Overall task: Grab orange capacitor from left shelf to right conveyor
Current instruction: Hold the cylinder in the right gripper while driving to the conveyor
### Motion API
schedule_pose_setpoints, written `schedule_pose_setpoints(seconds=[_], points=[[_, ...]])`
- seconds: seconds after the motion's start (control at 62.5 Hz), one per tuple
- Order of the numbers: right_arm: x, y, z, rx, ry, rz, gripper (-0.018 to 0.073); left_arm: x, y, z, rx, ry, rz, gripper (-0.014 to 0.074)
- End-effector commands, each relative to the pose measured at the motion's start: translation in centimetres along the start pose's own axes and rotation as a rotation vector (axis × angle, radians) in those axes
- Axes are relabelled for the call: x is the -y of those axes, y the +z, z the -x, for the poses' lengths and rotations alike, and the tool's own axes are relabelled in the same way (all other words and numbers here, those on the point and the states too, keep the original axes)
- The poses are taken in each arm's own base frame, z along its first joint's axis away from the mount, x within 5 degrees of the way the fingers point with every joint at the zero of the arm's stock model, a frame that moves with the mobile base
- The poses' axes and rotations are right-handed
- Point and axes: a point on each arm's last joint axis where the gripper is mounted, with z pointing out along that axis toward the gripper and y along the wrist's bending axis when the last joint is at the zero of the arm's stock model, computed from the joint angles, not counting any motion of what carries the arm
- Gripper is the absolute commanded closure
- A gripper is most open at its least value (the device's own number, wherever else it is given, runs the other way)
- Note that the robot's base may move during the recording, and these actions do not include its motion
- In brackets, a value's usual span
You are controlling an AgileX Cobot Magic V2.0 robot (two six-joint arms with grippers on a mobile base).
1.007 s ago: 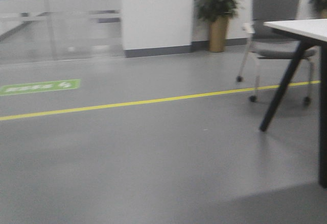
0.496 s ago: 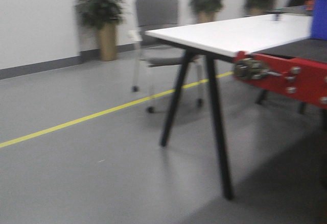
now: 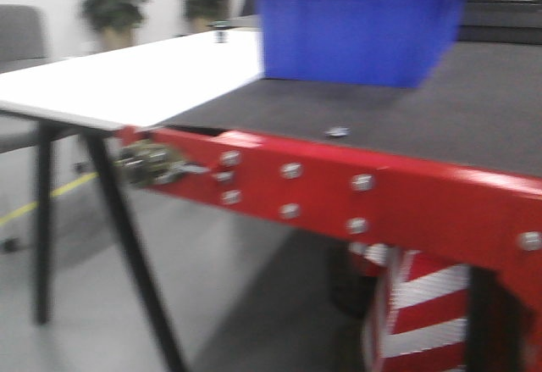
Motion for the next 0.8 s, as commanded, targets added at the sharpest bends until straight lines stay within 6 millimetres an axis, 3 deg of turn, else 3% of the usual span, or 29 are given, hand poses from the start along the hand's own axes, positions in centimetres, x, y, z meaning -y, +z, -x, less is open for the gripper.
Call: schedule_pose_setpoints(seconds=[0.0, 0.784], points=[[-0.28, -0.22, 1.54, 0.097, -0.025, 0.017, 0.0501, -0.02, 0.03, 1.02, 0.088, -0.005, 0.002, 0.0701], [-0.28, -0.22, 1.54, 0.097, -0.025, 0.017, 0.0501, -0.02, 0.03, 1.02, 0.088, -0.005, 0.002, 0.0701]])
